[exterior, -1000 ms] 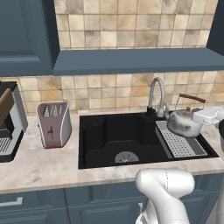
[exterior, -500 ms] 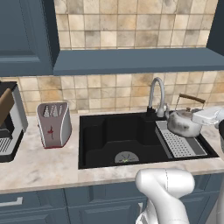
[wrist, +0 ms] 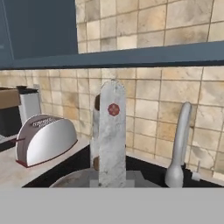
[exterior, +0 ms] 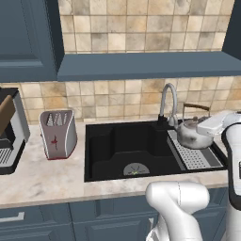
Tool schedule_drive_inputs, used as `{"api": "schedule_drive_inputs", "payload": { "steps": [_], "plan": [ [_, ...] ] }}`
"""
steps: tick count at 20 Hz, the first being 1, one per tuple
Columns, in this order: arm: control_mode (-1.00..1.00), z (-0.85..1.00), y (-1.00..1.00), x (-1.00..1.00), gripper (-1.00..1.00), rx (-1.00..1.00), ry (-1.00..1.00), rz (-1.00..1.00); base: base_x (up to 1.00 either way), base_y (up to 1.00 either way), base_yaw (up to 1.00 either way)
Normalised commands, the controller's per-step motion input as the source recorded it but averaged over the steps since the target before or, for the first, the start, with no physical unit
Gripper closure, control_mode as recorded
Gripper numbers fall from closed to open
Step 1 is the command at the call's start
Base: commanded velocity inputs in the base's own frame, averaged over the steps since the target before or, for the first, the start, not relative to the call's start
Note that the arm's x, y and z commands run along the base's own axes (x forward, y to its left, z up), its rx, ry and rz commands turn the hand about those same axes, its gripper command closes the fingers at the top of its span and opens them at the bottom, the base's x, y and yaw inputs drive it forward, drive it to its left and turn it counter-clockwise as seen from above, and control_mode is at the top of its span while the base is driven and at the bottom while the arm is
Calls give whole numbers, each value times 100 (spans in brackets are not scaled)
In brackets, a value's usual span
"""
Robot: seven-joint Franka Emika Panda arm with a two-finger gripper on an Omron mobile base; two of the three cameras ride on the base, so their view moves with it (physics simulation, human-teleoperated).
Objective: Open the cabinet, pick the kettle from the cabinet, and place it in the sink.
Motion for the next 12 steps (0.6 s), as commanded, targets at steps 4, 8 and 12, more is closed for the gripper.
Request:
{"api": "schedule_drive_inputs", "payload": {
  "steps": [4, 8, 12],
  "plan": [
    [-100, 8, 25, -9, 100, -8, 0, -9, 0, 0, 0],
    [-100, 5, 33, -5, 100, 0, 7, -14, 0, 0, 0],
    [-100, 9, 34, 0, 100, 0, 10, -13, 0, 0, 0]
  ]
}}
